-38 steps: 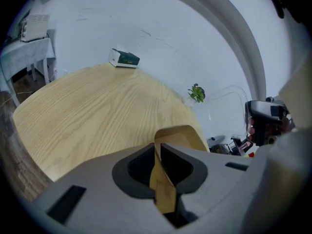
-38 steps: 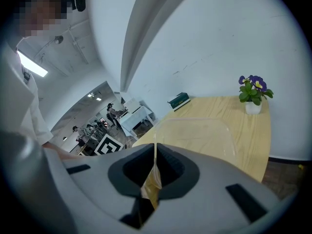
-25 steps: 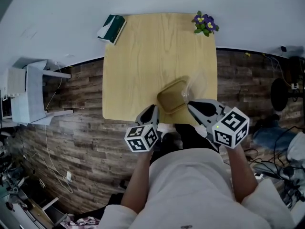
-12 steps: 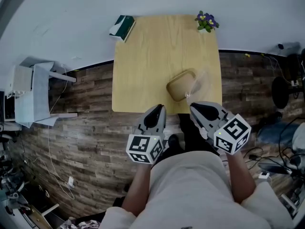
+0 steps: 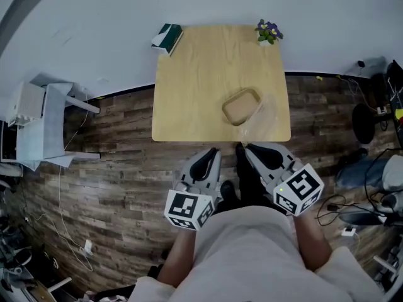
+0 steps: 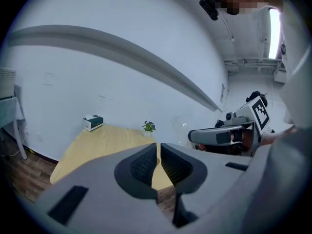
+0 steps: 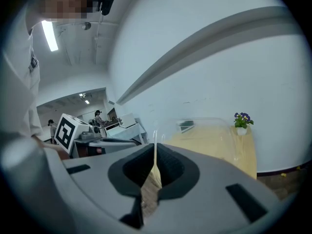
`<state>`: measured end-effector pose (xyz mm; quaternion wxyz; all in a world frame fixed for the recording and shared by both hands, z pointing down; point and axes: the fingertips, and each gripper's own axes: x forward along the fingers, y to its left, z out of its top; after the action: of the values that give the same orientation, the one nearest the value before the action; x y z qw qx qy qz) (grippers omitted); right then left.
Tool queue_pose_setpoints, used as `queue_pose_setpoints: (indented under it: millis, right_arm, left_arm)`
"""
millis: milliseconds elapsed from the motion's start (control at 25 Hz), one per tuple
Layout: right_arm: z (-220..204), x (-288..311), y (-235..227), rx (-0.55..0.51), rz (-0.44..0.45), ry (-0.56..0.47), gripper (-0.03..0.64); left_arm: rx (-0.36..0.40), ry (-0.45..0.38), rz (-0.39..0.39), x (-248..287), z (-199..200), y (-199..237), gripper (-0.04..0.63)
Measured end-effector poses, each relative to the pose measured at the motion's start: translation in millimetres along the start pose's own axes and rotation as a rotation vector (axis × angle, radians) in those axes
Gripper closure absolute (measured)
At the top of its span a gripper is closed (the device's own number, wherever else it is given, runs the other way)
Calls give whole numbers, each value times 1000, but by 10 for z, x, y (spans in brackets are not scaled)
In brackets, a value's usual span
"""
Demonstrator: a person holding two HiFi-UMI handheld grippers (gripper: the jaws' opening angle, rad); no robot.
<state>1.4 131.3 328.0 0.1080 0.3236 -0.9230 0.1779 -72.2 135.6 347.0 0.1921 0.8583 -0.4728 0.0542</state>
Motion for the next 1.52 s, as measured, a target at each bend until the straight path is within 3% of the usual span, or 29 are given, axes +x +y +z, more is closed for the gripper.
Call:
queue_pose_setpoints:
  millis: [640, 1520]
  right_arm:
    - [16, -461, 285, -18, -84, -85, 595]
    - [109, -513, 188, -25, -126, -98, 597]
  left_arm:
    - [51, -53, -103, -266, 117, -455, 569]
    - [101, -58, -132, -180, 230, -566, 589]
